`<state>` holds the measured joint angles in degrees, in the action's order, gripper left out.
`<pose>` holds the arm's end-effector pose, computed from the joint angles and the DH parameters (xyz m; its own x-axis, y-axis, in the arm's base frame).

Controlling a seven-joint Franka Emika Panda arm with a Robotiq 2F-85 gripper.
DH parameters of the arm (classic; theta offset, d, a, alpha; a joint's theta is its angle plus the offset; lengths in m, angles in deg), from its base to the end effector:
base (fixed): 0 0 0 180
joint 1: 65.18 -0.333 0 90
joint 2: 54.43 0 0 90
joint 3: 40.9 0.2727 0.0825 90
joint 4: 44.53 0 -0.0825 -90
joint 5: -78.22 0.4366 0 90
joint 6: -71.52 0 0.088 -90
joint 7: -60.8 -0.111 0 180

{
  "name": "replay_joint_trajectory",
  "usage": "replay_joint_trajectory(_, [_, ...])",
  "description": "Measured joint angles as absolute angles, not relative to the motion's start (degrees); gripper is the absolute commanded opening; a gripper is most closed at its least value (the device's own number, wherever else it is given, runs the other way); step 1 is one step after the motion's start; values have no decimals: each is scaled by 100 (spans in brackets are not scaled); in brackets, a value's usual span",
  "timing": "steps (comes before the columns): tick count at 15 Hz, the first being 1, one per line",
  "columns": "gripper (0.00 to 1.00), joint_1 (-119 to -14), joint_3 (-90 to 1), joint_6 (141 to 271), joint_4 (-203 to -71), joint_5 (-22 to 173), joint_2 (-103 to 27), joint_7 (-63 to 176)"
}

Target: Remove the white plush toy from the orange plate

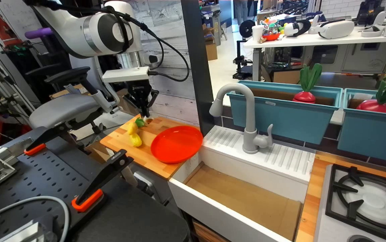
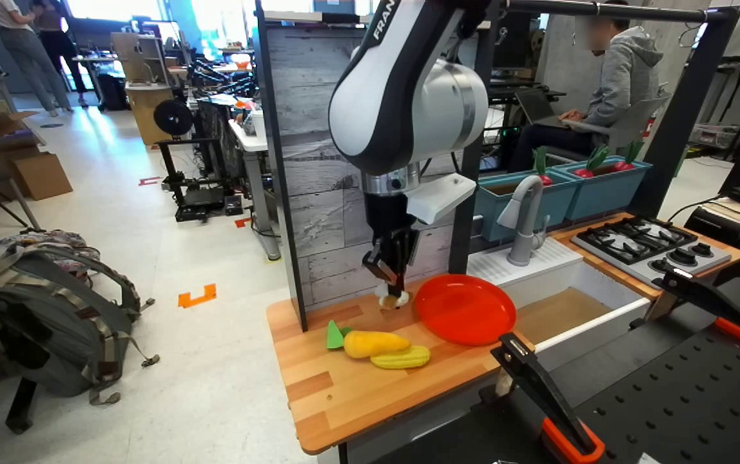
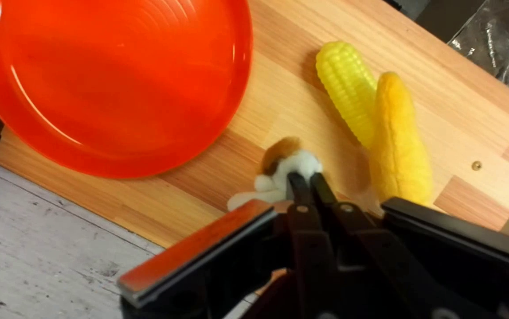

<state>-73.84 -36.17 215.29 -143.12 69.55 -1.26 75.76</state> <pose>0.6018 0.1481 -0.0355 0.8203 0.5568 -0.1305 0.5583 -0.8292 -0.0285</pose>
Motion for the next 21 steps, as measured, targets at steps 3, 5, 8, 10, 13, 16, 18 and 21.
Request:
replay_joint_trajectory(3, [1, -7384, -3575, 21315, -13973, 6955, 180, 7677])
replay_joint_trajectory(5, [30, -7390, -3544, 21164, -13795, 6955, 350, 7719])
replay_joint_trajectory(8, [46, -7429, -3539, 20991, -13557, 6950, 565, 7722])
replay_joint_trajectory(10, [60, -7459, -3539, 20845, -13417, 6950, 669, 7722])
replay_joint_trajectory(13, [82, -7488, -3539, 20685, -13287, 6949, 757, 7722])
replay_joint_trajectory(16, [100, -7492, -3539, 20639, -13264, 6947, 767, 7722])
replay_joint_trajectory(18, [100, -7492, -3539, 20649, -13280, 6944, 758, 7722])
replay_joint_trajectory(21, [100, -7493, -3539, 20687, -13360, 6915, 681, 7720])
